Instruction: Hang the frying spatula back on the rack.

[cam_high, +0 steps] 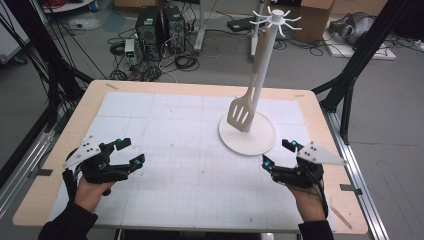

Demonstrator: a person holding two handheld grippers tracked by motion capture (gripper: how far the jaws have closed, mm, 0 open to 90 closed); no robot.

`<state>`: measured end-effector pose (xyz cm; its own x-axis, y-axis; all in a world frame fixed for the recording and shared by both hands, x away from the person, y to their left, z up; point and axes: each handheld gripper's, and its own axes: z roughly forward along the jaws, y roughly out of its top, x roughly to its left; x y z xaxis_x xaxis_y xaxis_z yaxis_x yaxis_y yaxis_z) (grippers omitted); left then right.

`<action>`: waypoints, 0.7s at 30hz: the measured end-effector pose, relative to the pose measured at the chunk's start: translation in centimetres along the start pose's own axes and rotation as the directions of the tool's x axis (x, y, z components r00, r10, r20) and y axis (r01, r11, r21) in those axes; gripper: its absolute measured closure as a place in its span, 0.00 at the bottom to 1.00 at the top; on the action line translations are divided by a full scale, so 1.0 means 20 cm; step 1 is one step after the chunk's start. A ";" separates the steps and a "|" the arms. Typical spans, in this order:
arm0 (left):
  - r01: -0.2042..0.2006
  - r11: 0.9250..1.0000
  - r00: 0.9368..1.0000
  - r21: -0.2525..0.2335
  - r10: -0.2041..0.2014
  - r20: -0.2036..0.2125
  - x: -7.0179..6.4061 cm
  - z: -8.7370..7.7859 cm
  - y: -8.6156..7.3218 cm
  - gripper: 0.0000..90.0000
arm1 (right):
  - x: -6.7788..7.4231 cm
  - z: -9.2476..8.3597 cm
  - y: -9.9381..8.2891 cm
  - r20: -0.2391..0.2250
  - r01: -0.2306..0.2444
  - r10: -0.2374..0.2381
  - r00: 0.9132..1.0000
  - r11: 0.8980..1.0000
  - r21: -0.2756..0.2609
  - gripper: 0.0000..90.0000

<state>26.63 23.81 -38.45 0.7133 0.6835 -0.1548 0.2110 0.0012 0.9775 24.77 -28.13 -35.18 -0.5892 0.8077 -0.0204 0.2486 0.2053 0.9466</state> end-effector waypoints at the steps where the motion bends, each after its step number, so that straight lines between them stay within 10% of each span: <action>1: -0.001 1.000 1.000 -0.002 0.001 -0.002 0.00 0.00 0.00 0.21 | 0.01 -0.01 -0.03 0.005 -0.001 0.001 1.000 1.000 -0.005 0.19; 21: -0.013 1.000 1.000 0.006 0.013 -0.002 -0.04 0.00 -0.02 0.21 | 0.02 -0.07 -0.18 0.027 -0.038 0.039 0.999 0.999 -0.023 0.19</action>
<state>25.94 23.22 -38.76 0.7147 0.6848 -0.1422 0.2062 -0.0120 0.9784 22.50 -29.34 -38.04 -0.5581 0.8297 0.0076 0.2530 0.1614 0.9539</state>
